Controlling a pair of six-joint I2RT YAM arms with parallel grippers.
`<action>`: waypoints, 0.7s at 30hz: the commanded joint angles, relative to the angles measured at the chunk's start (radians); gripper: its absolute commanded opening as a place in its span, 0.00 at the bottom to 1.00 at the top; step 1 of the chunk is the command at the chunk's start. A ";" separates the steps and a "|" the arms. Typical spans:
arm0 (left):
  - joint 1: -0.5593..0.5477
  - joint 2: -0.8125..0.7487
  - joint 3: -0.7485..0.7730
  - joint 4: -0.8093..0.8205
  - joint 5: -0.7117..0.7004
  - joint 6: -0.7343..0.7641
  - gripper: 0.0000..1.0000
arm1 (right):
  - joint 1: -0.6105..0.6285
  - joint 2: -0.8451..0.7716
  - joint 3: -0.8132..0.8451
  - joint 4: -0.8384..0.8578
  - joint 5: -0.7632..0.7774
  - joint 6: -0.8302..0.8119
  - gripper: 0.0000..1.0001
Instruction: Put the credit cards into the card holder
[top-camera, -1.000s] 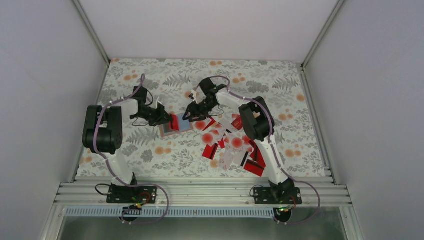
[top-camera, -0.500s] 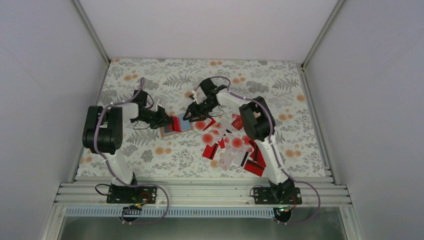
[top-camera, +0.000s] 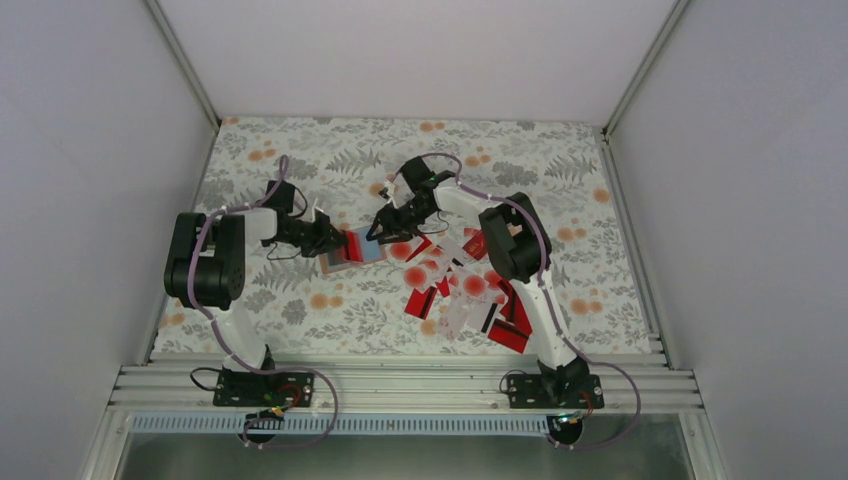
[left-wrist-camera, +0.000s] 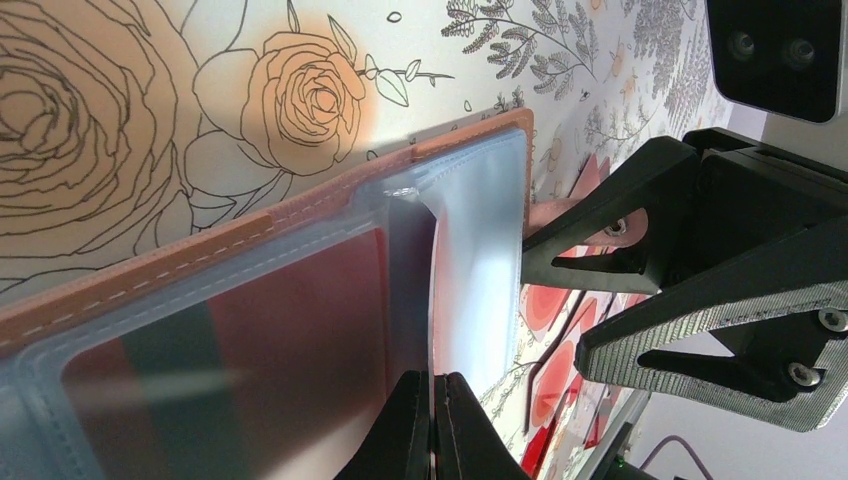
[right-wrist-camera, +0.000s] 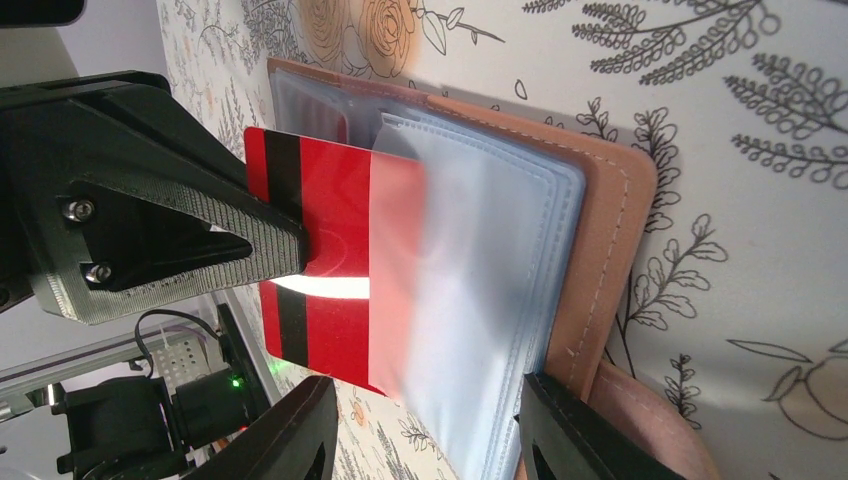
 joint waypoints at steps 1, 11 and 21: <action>0.003 -0.026 -0.016 0.029 -0.017 -0.007 0.02 | 0.009 -0.006 -0.038 -0.041 0.038 0.002 0.47; 0.003 -0.030 -0.025 0.068 -0.026 -0.034 0.02 | 0.012 -0.007 -0.051 -0.041 0.041 -0.001 0.47; 0.001 -0.015 -0.042 0.121 0.001 -0.069 0.02 | 0.013 -0.006 -0.057 -0.043 0.037 -0.001 0.44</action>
